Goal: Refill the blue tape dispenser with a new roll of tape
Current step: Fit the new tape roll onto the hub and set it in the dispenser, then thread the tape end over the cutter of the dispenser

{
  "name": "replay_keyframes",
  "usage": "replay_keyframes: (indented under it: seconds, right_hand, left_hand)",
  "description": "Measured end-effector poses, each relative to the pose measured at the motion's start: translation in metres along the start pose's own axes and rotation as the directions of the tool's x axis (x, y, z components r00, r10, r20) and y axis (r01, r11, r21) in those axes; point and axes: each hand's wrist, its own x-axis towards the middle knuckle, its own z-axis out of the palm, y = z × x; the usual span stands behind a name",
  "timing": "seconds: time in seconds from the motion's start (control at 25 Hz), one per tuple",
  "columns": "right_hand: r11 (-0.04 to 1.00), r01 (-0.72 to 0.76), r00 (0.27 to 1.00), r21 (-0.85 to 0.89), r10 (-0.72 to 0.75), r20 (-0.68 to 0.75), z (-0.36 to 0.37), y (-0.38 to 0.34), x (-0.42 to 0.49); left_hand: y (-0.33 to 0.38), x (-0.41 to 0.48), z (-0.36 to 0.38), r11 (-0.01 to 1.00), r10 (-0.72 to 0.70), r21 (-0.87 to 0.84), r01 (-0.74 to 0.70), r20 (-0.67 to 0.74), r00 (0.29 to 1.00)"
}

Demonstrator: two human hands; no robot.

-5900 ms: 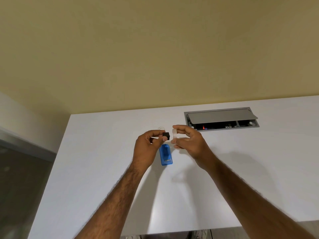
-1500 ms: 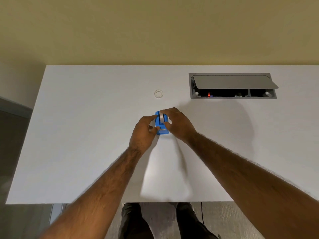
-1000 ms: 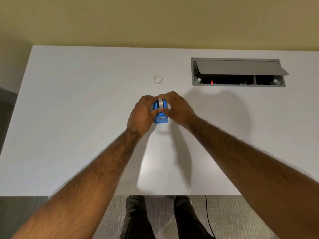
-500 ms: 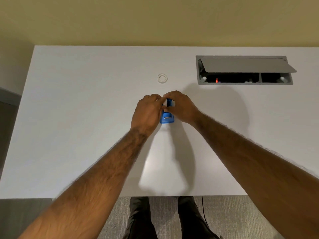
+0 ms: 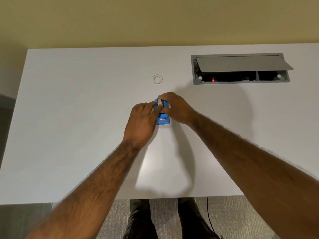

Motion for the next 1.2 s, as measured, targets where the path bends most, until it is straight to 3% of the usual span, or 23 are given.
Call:
replay_keyframes:
  seconds: [0.24,0.48,0.96,1.2]
  right_hand:
    - [0.999,0.028,0.999,-0.015,-0.029,-0.044,0.001,-0.001,-0.003]
    - [0.998,0.055,0.994,-0.025,-0.057,-0.095,0.000,0.000,-0.003]
    - [0.996,0.020,1.000,-0.091,-0.019,0.007,-0.006,-0.005,0.002]
    - [0.996,0.034,0.998,-0.081,-0.038,-0.052,-0.001,-0.007,-0.008]
  left_hand:
    - [0.008,0.010,0.002,0.994,-0.099,-0.050,0.097,-0.038,0.994]
    - [0.003,0.022,0.003,0.987,-0.148,-0.046,0.152,0.087,0.985]
    - [0.001,-0.001,-0.004,0.998,-0.064,-0.010,0.066,0.133,0.989]
    - [0.007,-0.001,-0.007,0.994,-0.109,-0.020,0.112,0.119,0.987]
